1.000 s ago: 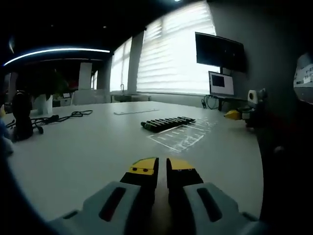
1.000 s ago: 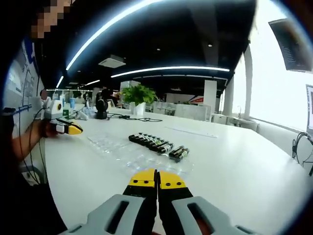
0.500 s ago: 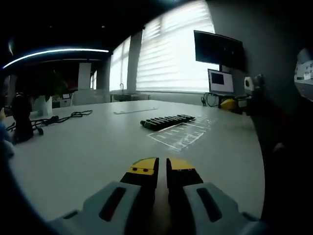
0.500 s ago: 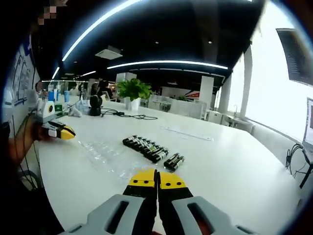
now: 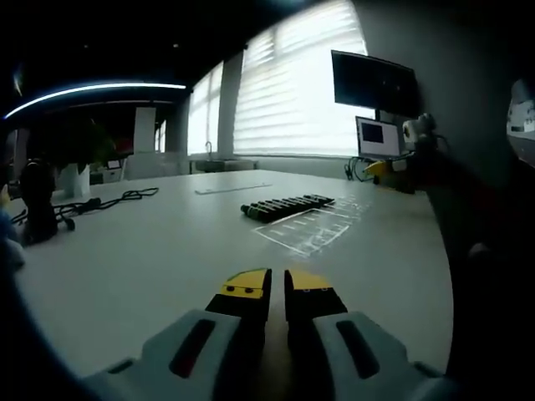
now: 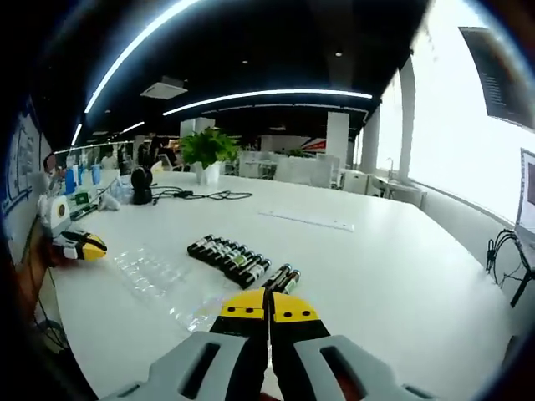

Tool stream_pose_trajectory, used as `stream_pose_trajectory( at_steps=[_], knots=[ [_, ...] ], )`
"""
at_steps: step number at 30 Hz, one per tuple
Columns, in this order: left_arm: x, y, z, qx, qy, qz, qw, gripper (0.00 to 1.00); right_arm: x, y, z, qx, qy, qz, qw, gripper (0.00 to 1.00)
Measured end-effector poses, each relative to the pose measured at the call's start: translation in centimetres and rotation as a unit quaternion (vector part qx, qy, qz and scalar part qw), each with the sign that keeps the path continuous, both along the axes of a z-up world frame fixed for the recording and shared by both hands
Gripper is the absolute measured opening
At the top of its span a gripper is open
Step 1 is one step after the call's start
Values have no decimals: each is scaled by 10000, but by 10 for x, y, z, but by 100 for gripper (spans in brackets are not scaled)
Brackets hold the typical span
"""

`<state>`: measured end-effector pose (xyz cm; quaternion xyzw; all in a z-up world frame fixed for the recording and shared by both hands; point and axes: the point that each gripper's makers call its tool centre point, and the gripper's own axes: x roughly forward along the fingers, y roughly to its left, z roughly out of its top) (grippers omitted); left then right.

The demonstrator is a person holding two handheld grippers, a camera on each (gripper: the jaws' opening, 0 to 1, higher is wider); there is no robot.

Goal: Grip medicine bottles put into box

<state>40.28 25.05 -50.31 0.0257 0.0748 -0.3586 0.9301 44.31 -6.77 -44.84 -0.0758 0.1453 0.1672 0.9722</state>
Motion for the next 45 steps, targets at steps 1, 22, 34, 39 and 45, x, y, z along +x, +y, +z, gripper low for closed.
stream_pose_trajectory(
  at_steps=[1, 22, 34, 39, 45],
  knots=[
    [0, 0, 0, 4, -3, 2, 10000, 2, 2, 0, 0, -135, -17, -2, 9999, 0],
    [0, 4, -1, 18, -5, 26, 10000, 2, 48, 2, -21, -931, 439, -214, 9945, 2],
    [0, 4, -1, 24, -7, 26, 10000, 2, 70, 0, -33, -856, 643, -308, 9938, 4],
    [0, 3, -1, 26, -4, 22, 10000, 2, 78, -1, -44, -561, 964, -412, 9929, 4],
    [1, 3, -1, 31, -8, 31, 10000, 2, 86, 1, -47, -721, 1077, -333, 9910, 8]
  ],
)
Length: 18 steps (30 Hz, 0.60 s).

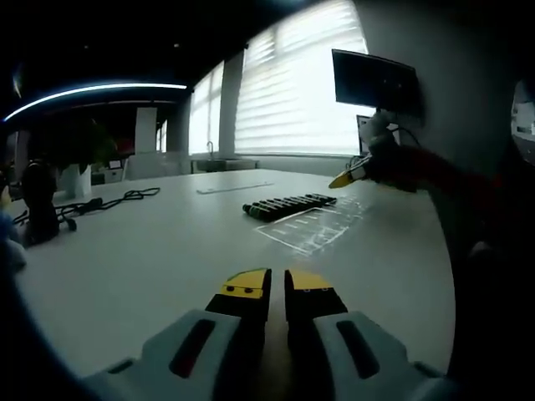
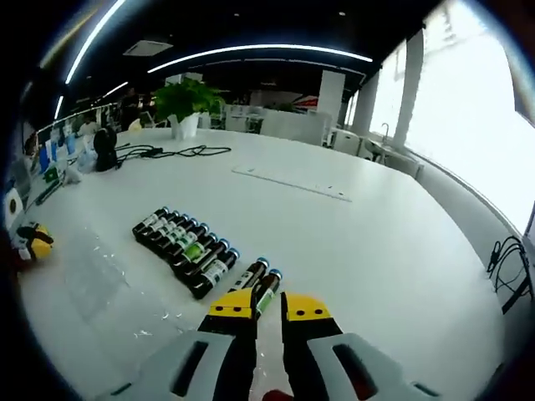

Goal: Grip medicine bottles put into box

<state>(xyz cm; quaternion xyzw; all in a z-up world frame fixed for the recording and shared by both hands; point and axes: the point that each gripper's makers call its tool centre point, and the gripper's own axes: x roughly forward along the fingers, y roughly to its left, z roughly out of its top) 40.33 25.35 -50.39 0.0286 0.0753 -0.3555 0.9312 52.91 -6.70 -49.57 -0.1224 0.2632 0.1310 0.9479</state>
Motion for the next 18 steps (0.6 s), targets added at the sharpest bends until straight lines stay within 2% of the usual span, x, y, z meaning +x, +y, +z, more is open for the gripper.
stream_pose_trajectory(
  at_steps=[11, 18],
  knots=[
    [1, 1, 0, -5, -5, 17, 10000, 2, 9, 8, -11, -219, 258, 123, 9994, 9],
    [1, 1, -1, 71, -12, 51, 10000, 2, 11, 4, -21, -369, 426, 8, 9984, 10]
  ],
)
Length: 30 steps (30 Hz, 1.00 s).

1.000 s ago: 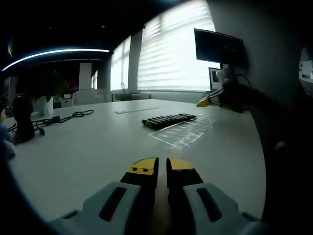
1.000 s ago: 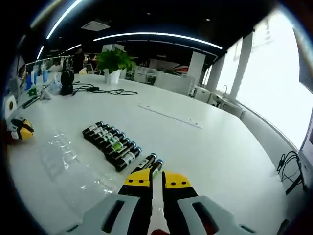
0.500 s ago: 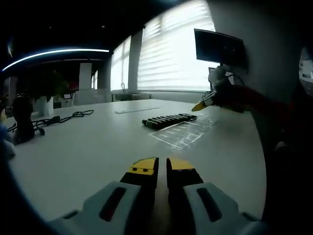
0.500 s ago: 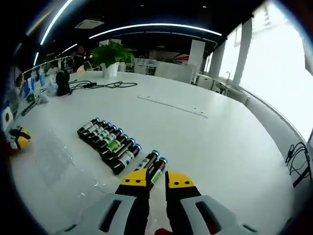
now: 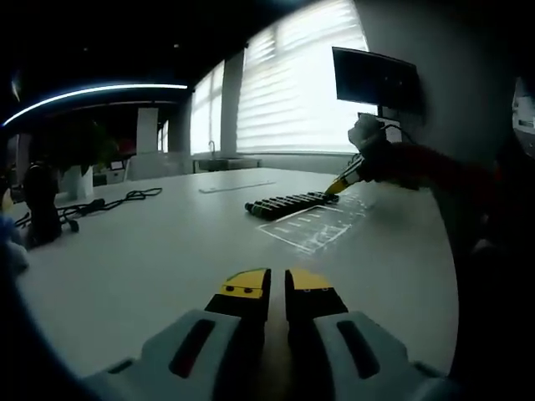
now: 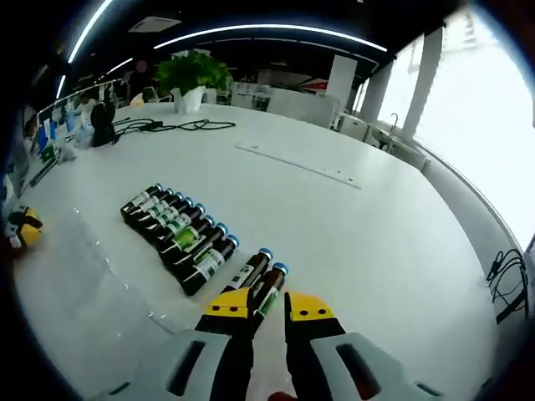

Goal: Grip medicine bottles put into box

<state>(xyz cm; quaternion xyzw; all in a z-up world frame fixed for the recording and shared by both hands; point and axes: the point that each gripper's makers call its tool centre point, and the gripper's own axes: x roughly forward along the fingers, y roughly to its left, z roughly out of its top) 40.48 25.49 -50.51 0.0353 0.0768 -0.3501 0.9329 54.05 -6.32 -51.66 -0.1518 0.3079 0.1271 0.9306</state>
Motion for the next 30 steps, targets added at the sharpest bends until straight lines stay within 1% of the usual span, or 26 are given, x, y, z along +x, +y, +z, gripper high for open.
stream_pose_trajectory(
  at_steps=[2, 4, 10, 11, 12, 14, 17, 18, 22, 24, 27, 30],
  knots=[
    [0, 0, 0, -8, 0, 4, 10000, 2, 0, -1, -3, 50, 108, -48, 9999, 10],
    [0, 0, 0, -4, 3, 8, 10000, 2, 0, -2, -8, -5, 209, -53, 9998, 10],
    [0, 0, 0, 20, 0, 10, 10000, 2, 2, -3, -9, -54, 304, -82, 9995, 8],
    [0, 0, 0, 22, 0, 8, 10000, 2, 1, -3, -12, -78, 395, -54, 9992, 8],
    [0, 0, -1, 24, 0, 8, 10000, 2, 2, -3, -13, -88, 413, -53, 9991, 8],
    [0, 0, -1, 27, 0, 10, 10000, 2, 2, -2, -14, -69, 470, -42, 9989, 8],
    [0, 1, -2, 62, 2, 33, 10000, 2, 5, -2, -16, 74, 518, -22, 9986, 8],
    [0, 1, -2, 74, 2, 32, 10000, 2, 5, -3, -16, 116, 584, -52, 9982, 8],
    [0, 1, -2, 78, 0, 33, 10000, 2, 4, -2, -16, 196, 652, -57, 9977, 7],
    [0, 1, -2, 78, -1, 31, 10000, 2, 3, -2, -16, 199, 638, -37, 9978, 7],
    [0, 1, -2, 88, -2, 34, 10000, 2, 3, -3, -17, 306, 677, -139, 9971, 7],
    [0, 1, -2, 88, -1, 35, 10000, 2, 2, -3, -17, 298, 684, -169, 9971, 7]
  ],
)
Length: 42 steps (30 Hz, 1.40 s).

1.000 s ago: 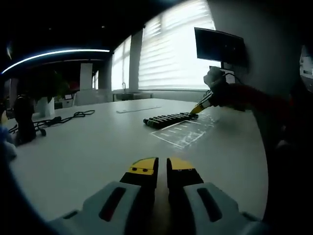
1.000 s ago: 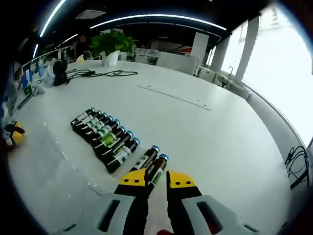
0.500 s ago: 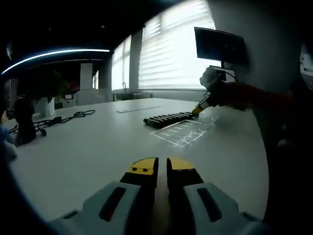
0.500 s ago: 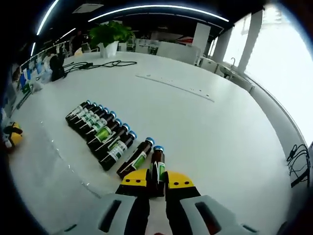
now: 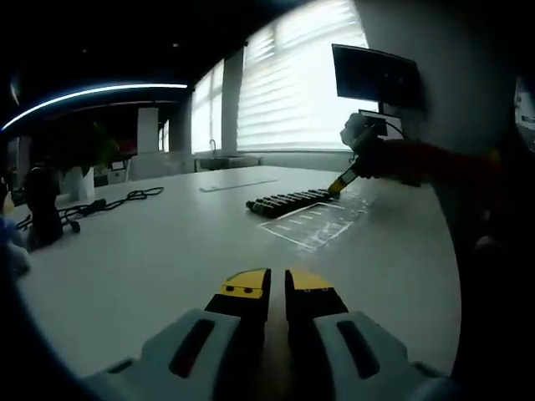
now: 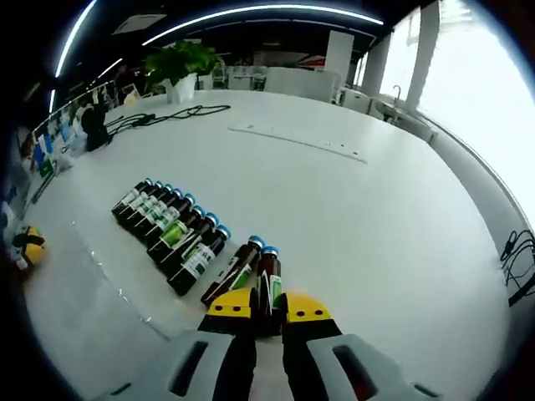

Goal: Grip medicine bottles put into box

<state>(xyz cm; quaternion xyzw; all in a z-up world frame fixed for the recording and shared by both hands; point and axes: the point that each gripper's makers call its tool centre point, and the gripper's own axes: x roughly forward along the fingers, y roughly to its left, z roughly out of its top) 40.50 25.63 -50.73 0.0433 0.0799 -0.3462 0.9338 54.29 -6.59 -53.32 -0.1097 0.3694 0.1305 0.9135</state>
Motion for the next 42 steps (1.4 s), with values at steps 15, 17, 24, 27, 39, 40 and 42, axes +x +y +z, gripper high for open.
stream_pose_trajectory(
  at_steps=[15, 17, 24, 27, 39, 40, 42],
  knots=[
    [0, -1, -1, 44, 6, 9, 10000, 2, -3, -7, 21, 160, -290, -201, 9992, 7],
    [0, -1, -1, 51, 5, 7, 10000, 2, -4, -9, 22, 154, -292, -216, 9992, 7],
    [0, -1, -1, 54, 7, 2, 10000, 2, -12, -9, 30, 279, -376, -283, 9985, 7],
    [0, -1, -1, 50, 9, 1, 10000, 2, -19, -7, 33, 310, -430, -257, 9983, 7],
    [0, -1, -2, 85, 8, 3, 10000, 2, -43, -5, 40, 381, -591, -257, 9972, 6],
    [0, -1, -2, 83, 11, 3, 10000, 2, -45, -5, 41, 386, -625, -263, 9969, 6],
    [1, -1, -2, 86, 11, 5, 10000, 2, -49, -7, 43, 416, -676, -282, 9965, 6]
  ],
)
